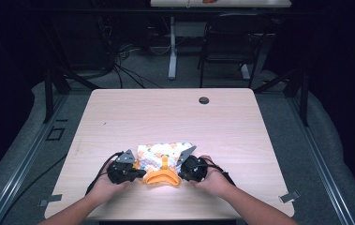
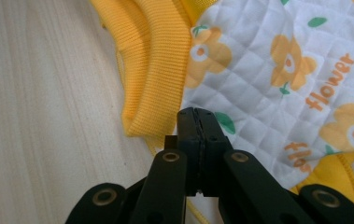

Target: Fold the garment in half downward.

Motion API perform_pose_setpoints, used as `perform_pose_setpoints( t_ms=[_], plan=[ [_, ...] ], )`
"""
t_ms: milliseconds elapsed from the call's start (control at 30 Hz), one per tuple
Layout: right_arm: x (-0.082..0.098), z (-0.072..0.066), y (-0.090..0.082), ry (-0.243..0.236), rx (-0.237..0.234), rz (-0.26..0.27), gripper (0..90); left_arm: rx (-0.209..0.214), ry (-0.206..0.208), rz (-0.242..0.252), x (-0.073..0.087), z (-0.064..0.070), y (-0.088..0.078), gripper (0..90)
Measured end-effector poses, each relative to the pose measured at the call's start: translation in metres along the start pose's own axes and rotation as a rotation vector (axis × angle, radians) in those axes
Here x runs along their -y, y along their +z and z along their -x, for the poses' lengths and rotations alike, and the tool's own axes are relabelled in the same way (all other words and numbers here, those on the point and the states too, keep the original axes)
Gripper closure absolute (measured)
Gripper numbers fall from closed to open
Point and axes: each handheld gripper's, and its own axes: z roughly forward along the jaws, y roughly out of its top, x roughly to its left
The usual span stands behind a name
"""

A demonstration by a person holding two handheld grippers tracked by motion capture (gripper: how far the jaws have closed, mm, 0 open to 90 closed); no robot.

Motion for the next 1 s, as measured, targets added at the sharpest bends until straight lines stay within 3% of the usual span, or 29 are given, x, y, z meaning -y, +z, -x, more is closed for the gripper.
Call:
perform_pose_setpoints(
  t_ms=[333,667,1000],
  plan=[
    [-0.004,0.012,0.003,0.036,0.031,0.023,89.7,-0.048,-0.015,0.012,-0.011,-0.015,0.008,89.9],
    [-0.008,0.028,0.006,0.080,0.059,0.047,89.9,-0.061,-0.080,0.058,-0.014,-0.030,0.014,89.9],
    [-0.013,0.049,0.011,0.123,0.093,0.071,89.8,-0.113,-0.117,0.094,-0.023,-0.046,0.024,89.9]
  ],
)
